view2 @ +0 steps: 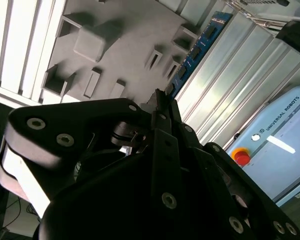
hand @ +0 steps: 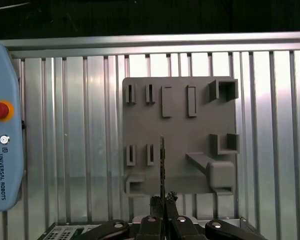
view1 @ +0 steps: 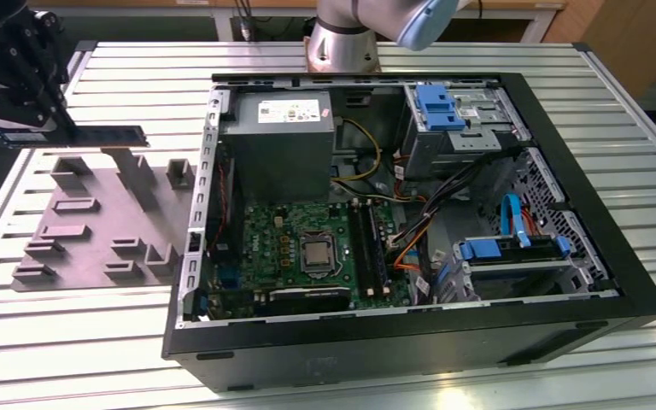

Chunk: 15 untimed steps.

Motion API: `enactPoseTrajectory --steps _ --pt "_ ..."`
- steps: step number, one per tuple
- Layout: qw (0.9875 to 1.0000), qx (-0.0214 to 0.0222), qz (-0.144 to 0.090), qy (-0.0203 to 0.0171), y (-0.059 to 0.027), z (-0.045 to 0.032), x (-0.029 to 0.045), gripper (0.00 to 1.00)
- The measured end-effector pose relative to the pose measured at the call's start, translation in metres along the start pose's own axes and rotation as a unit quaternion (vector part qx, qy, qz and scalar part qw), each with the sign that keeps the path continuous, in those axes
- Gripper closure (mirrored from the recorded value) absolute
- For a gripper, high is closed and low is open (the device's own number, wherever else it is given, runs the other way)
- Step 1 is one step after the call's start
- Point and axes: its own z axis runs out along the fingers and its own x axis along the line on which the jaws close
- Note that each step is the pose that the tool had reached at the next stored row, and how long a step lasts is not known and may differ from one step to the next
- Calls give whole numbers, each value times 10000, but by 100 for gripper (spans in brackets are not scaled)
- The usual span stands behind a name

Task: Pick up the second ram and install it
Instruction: 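Pick up the second ram and move it above second insertion slot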

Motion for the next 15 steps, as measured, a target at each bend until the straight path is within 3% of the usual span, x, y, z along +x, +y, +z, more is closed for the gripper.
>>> enactPoseTrajectory --steps 6,15 --pt "10000 -1 -10 0 -100 -1 -8 86" --pt "9999 -2 -109 0 -176 -1 -12 86"
